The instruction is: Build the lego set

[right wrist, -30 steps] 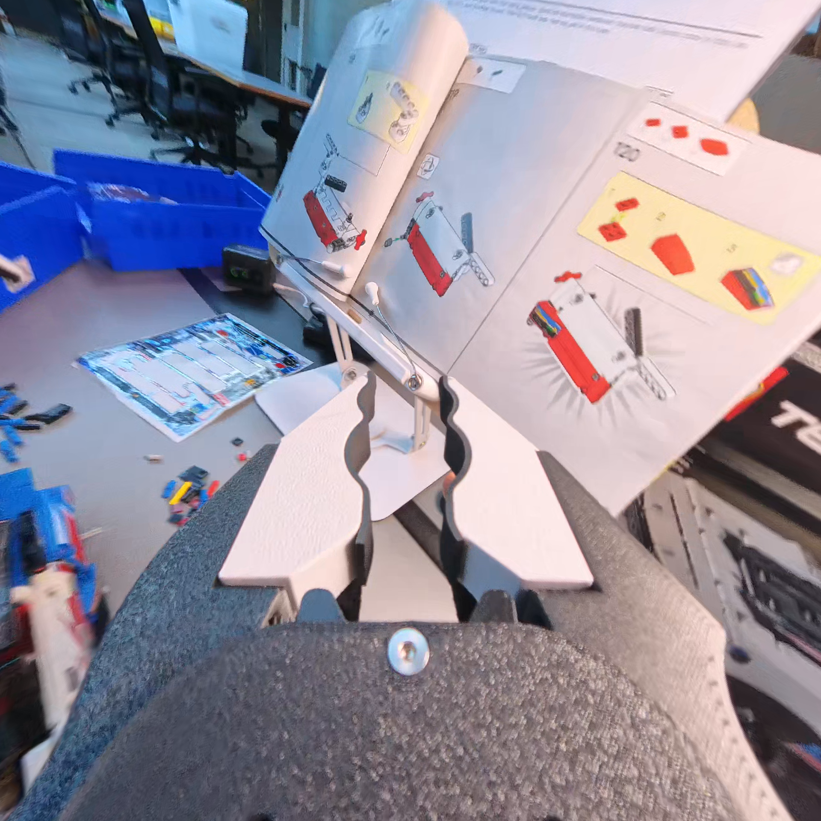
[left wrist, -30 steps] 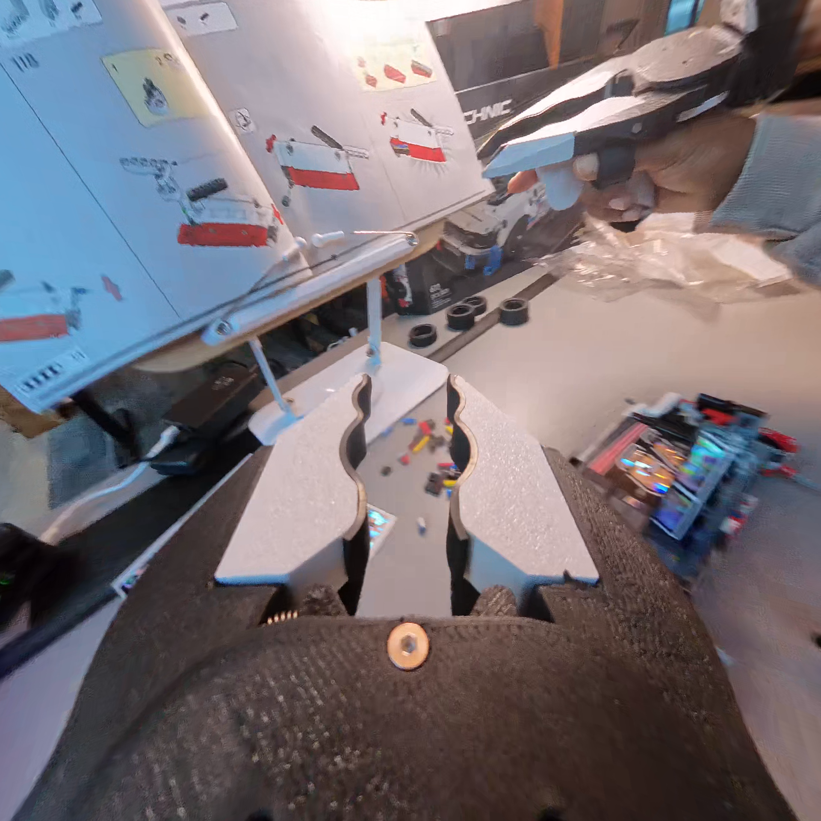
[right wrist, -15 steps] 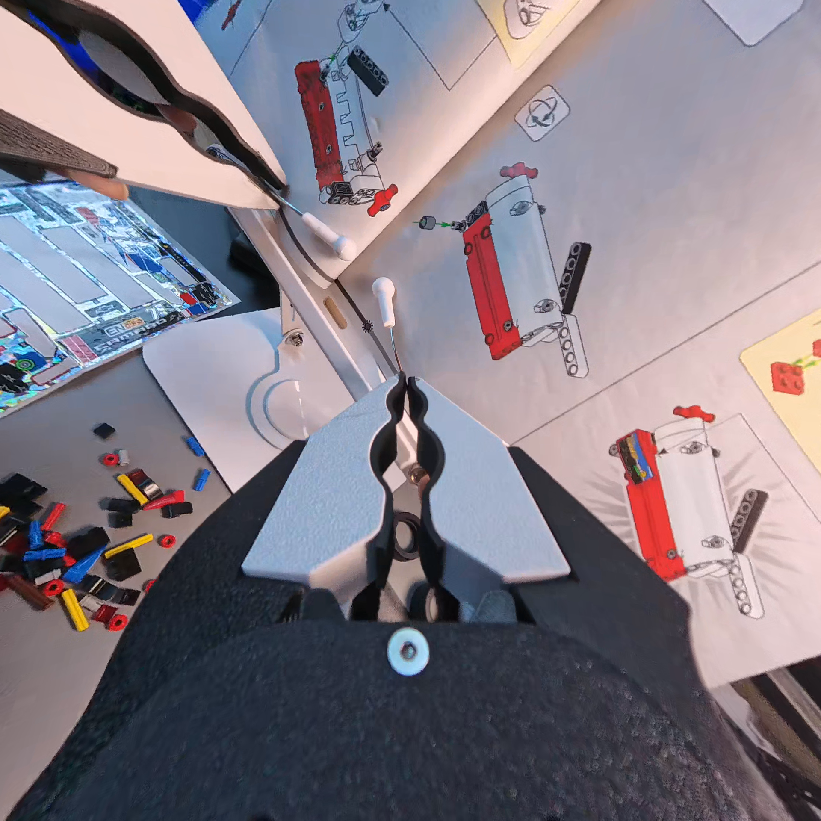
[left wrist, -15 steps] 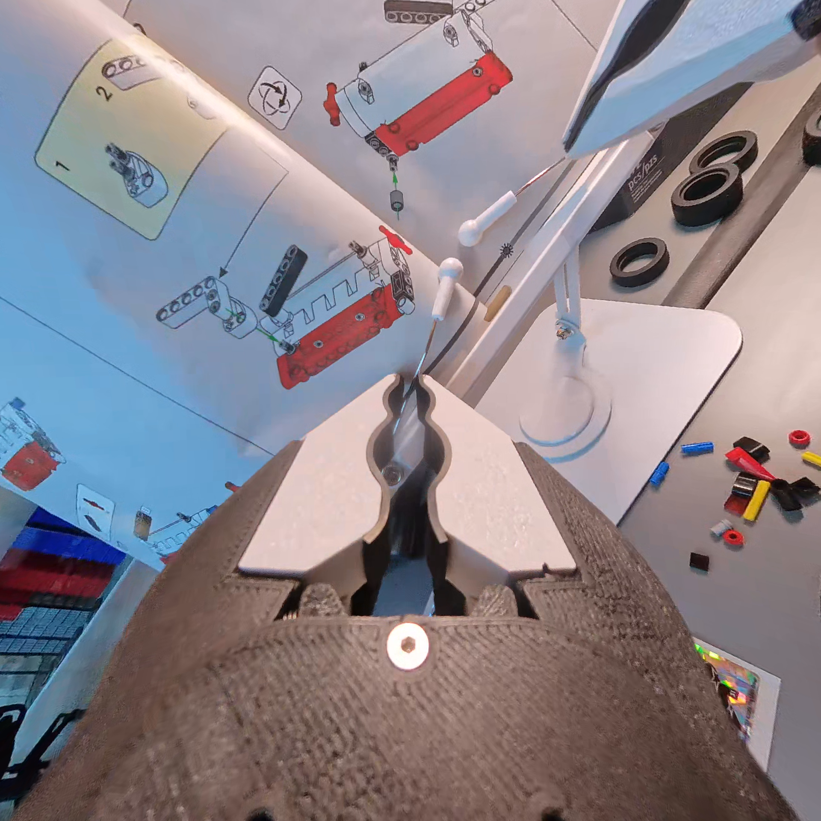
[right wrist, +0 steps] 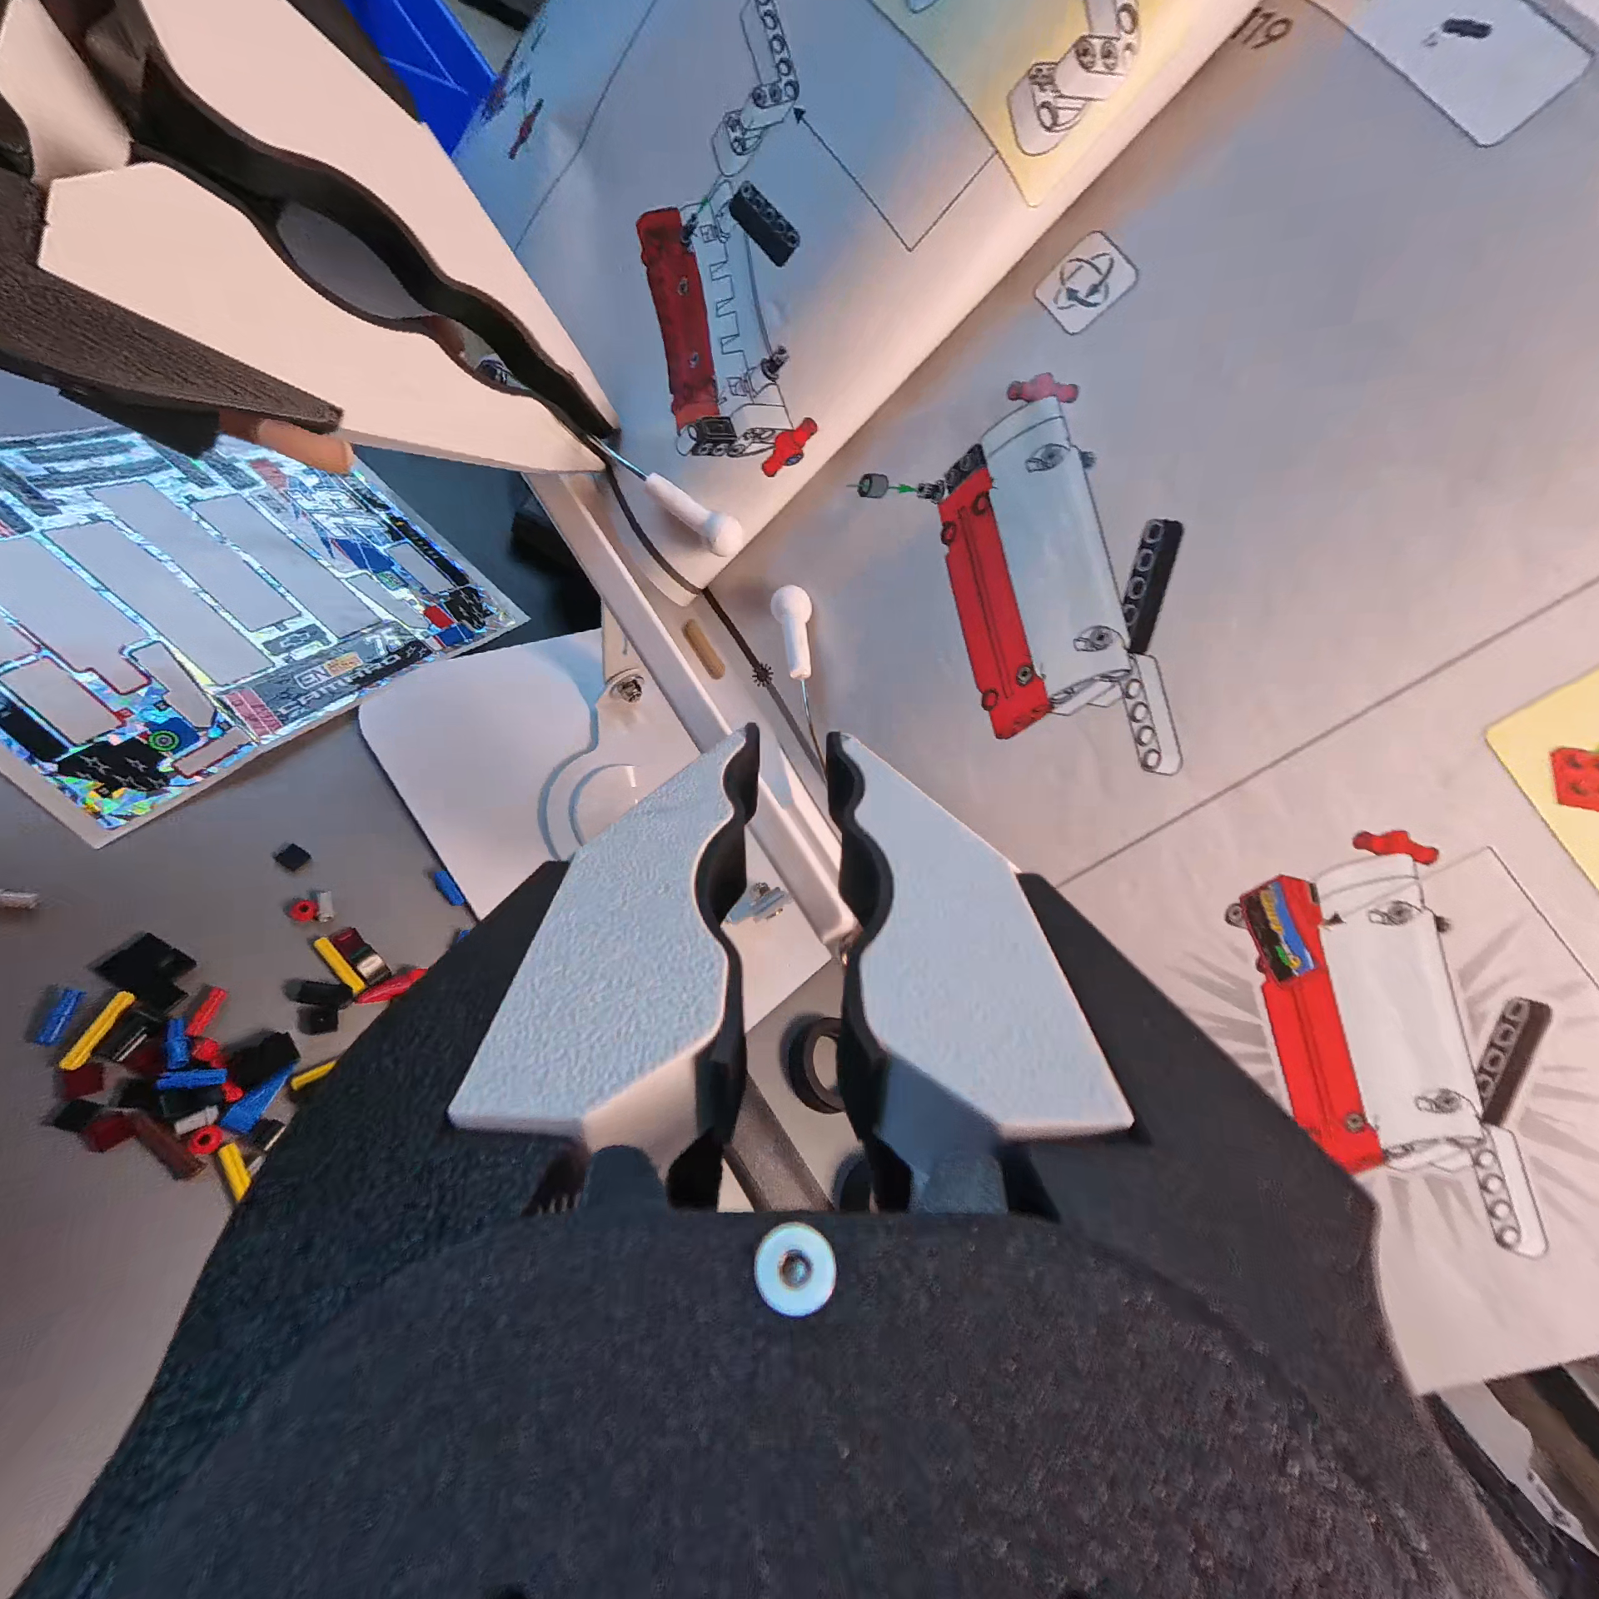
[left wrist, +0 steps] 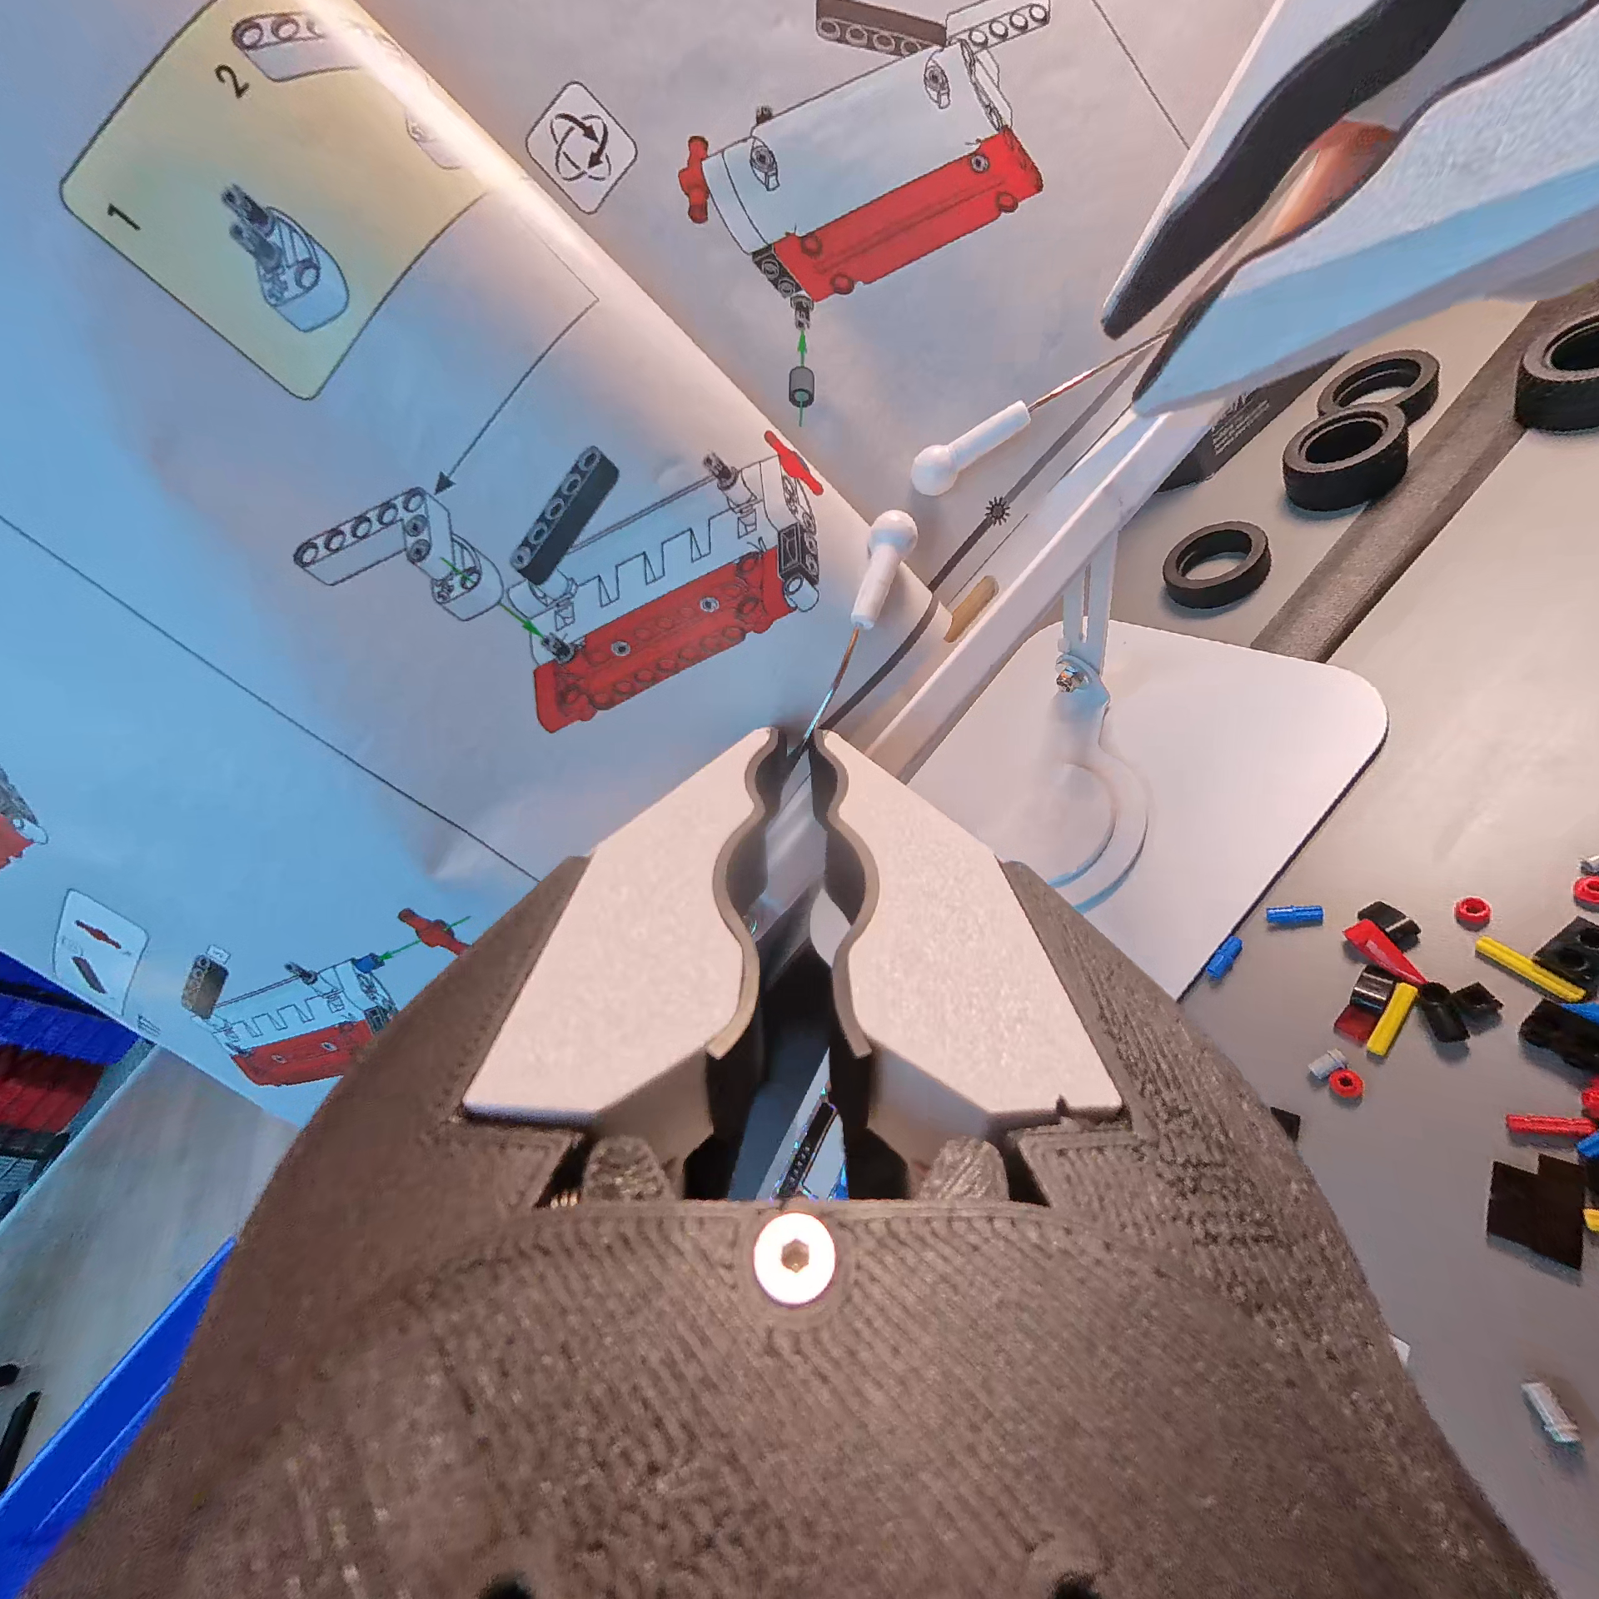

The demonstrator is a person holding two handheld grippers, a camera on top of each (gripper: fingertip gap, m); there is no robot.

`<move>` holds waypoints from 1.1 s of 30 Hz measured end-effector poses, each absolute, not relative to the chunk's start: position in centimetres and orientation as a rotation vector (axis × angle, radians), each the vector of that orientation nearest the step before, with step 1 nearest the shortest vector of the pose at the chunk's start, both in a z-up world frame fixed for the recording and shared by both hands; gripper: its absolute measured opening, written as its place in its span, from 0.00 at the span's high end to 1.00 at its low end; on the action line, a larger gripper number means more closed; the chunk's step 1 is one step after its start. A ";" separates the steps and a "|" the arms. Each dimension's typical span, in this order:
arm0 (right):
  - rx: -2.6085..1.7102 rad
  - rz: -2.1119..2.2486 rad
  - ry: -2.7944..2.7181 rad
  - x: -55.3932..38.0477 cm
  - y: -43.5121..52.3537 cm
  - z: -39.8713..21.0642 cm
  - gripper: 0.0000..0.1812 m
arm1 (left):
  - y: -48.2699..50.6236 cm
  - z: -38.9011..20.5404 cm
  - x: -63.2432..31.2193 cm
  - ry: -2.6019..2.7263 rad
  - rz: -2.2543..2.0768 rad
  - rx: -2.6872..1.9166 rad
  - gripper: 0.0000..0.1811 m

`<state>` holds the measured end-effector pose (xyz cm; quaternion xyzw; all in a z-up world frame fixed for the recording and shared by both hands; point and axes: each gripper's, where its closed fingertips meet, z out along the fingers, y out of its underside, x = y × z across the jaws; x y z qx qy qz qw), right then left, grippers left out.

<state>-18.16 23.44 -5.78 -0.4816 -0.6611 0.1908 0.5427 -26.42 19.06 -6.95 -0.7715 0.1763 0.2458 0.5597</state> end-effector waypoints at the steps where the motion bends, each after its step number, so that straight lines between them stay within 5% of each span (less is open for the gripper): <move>1: -1.144 0.447 -1.582 -18.5 23.3 -6.0 0.93 | 19.1 -7.0 -26.4 0.414 0.568 -1.823 0.98; 19: -1.186 0.354 -1.534 -19.4 24.6 -5.3 1.00 | 18.7 -5.4 -27.5 0.286 0.456 -1.710 1.00; 26: -1.337 0.513 -1.208 -15.8 28.5 -2.5 1.00 | 16.1 -5.2 -31.5 -0.169 0.060 -1.562 0.99; 33: -1.654 0.985 -0.728 -10.1 31.0 -7.2 0.99 | 14.6 -7.8 -32.4 -0.722 -0.547 -1.206 0.98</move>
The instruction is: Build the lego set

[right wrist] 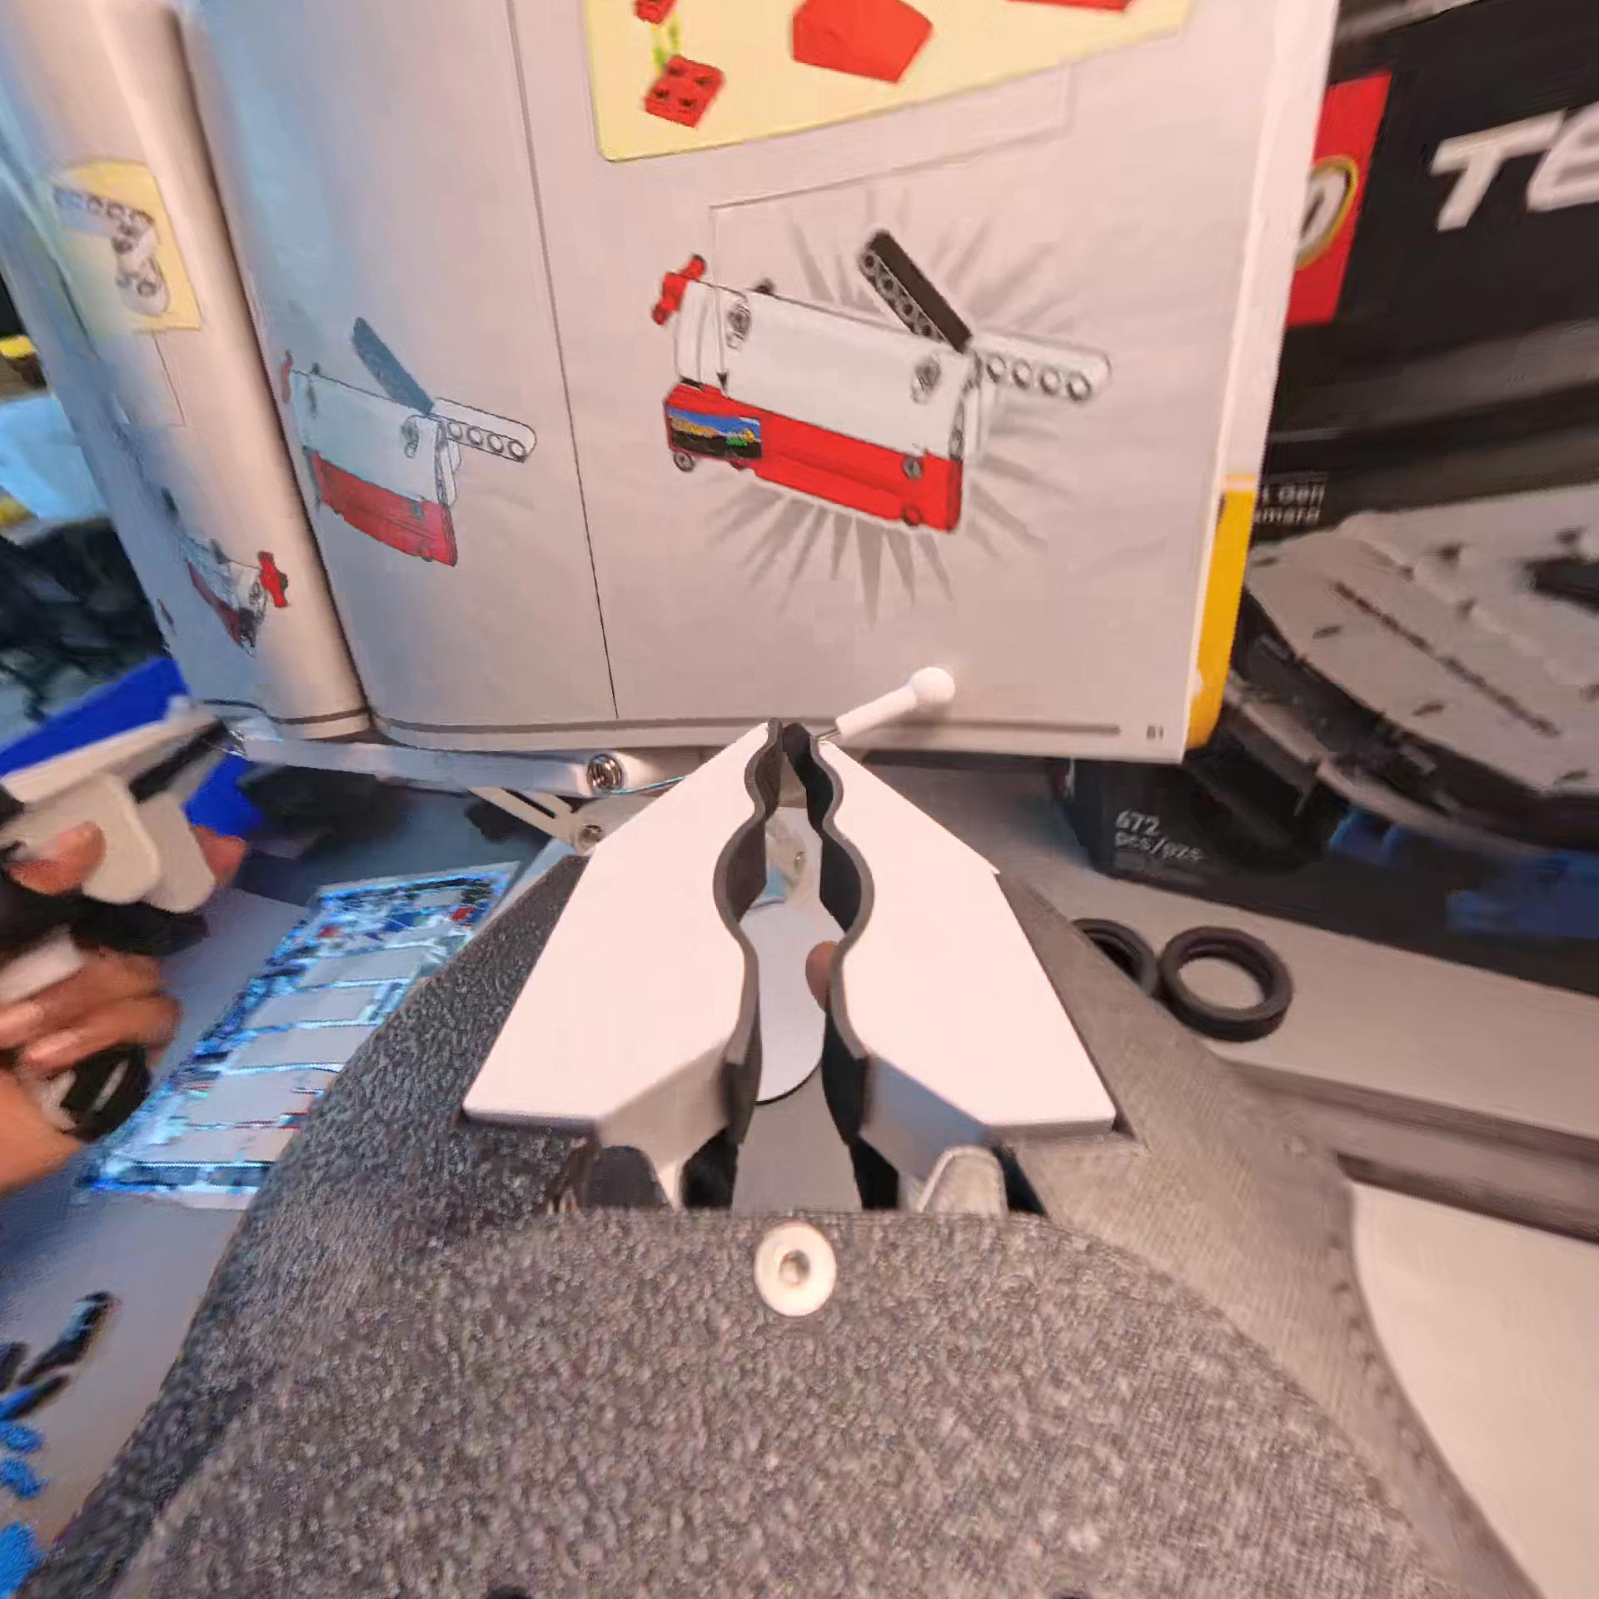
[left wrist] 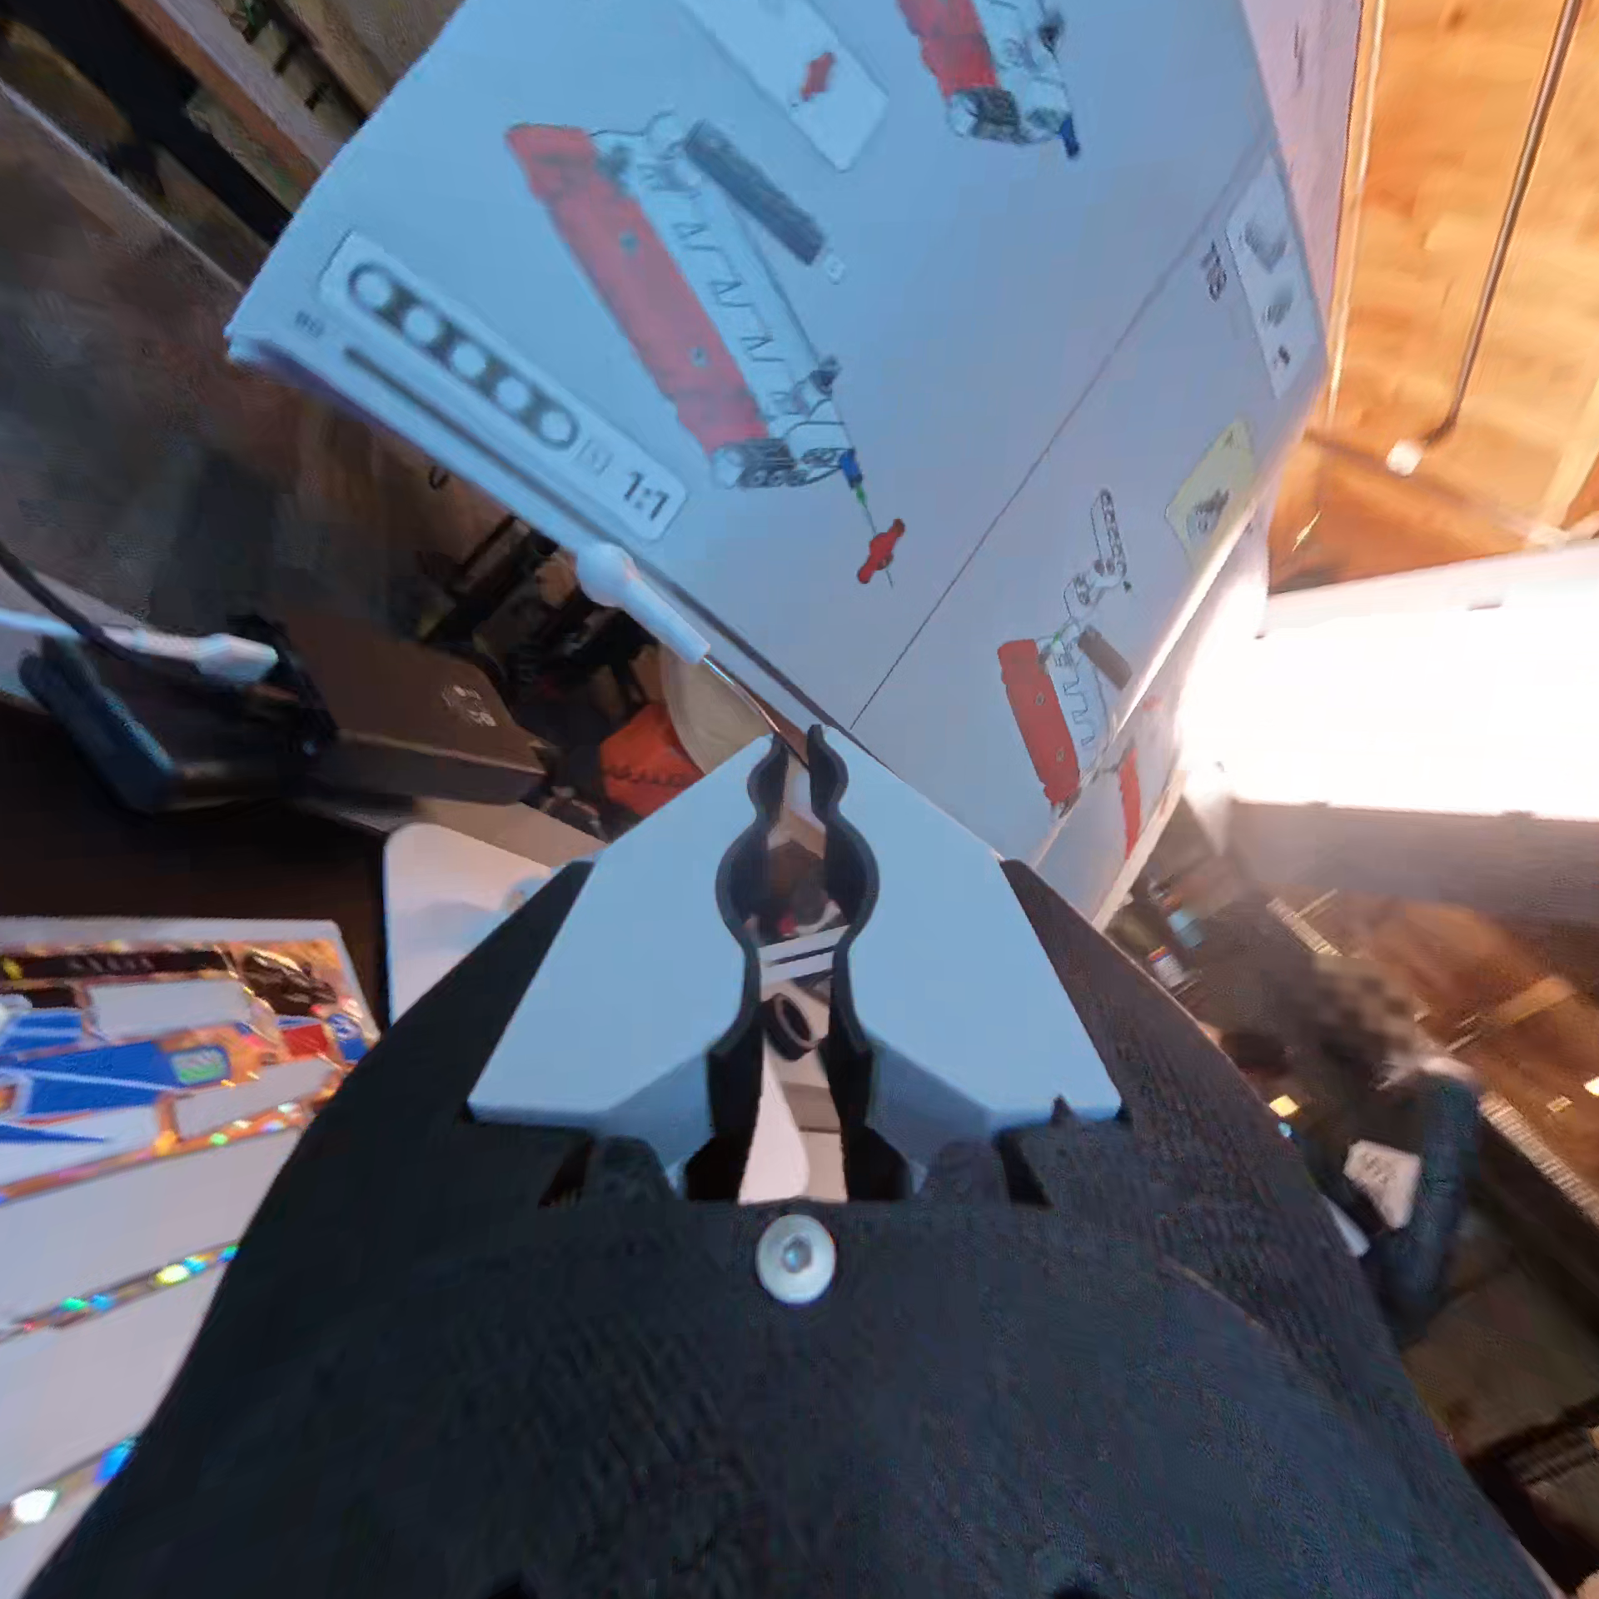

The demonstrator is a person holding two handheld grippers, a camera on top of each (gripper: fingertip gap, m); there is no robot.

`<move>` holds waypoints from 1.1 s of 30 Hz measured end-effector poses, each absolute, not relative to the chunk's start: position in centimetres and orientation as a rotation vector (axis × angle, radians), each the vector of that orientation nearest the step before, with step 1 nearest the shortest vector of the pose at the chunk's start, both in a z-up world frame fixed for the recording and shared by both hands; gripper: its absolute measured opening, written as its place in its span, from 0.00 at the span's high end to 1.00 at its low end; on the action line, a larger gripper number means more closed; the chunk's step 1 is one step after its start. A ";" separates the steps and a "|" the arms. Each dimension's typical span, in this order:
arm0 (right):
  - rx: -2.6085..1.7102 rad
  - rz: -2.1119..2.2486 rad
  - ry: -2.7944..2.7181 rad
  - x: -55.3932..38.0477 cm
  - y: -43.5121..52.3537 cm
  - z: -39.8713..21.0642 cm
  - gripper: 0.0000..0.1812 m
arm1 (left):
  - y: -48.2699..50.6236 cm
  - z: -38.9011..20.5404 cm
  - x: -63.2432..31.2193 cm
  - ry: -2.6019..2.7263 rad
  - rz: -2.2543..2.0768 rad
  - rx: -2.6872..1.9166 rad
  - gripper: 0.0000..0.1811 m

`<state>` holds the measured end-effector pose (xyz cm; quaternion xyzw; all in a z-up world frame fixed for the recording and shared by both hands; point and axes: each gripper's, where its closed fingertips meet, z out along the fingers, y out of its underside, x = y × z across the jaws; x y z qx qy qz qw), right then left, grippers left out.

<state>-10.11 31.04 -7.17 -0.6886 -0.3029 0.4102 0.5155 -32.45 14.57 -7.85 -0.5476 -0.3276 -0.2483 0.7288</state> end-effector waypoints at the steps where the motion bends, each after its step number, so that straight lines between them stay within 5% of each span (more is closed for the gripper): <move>1: -1.658 1.072 -0.681 -9.8 30.7 -7.7 0.98 | 14.5 -8.2 -32.4 -0.786 -0.625 -1.149 0.98; 6: -1.632 1.172 -0.671 -7.1 30.3 -7.7 0.93 | 13.9 -9.2 -31.1 -0.875 -0.880 -1.080 0.94; 10: -1.490 0.916 -0.780 -5.7 31.0 -4.2 0.84 | 11.4 -6.8 -29.6 -0.726 -0.598 -1.206 0.88; 16: -1.507 0.685 -0.976 -12.1 32.6 -2.2 0.38 | 12.4 -0.5 -25.2 -0.306 -0.056 -1.374 0.78; 19: -1.573 0.642 -0.998 -15.0 33.4 -2.4 0.29 | 14.1 0.8 -23.6 -0.150 0.094 -1.441 0.75; 27: -1.569 0.513 -0.953 -14.3 32.8 -2.4 0.46 | 18.7 0.9 -20.5 0.049 0.109 -1.554 0.78; 28: -1.546 0.491 -0.960 -13.9 32.6 -2.2 0.50 | 19.2 0.9 -20.1 0.056 0.088 -1.560 0.78; 29: -1.509 0.471 -0.959 -13.4 32.2 -1.7 0.65 | 19.7 1.0 -19.6 0.062 0.067 -1.567 0.78; 31: -1.434 0.432 -0.964 -12.6 31.7 -1.0 0.67 | 20.5 1.0 -18.6 0.076 0.015 -1.578 0.78; 33: -1.369 0.450 -1.016 -12.6 30.7 -1.1 0.84 | 21.1 0.7 -17.8 0.091 -0.007 -1.598 0.78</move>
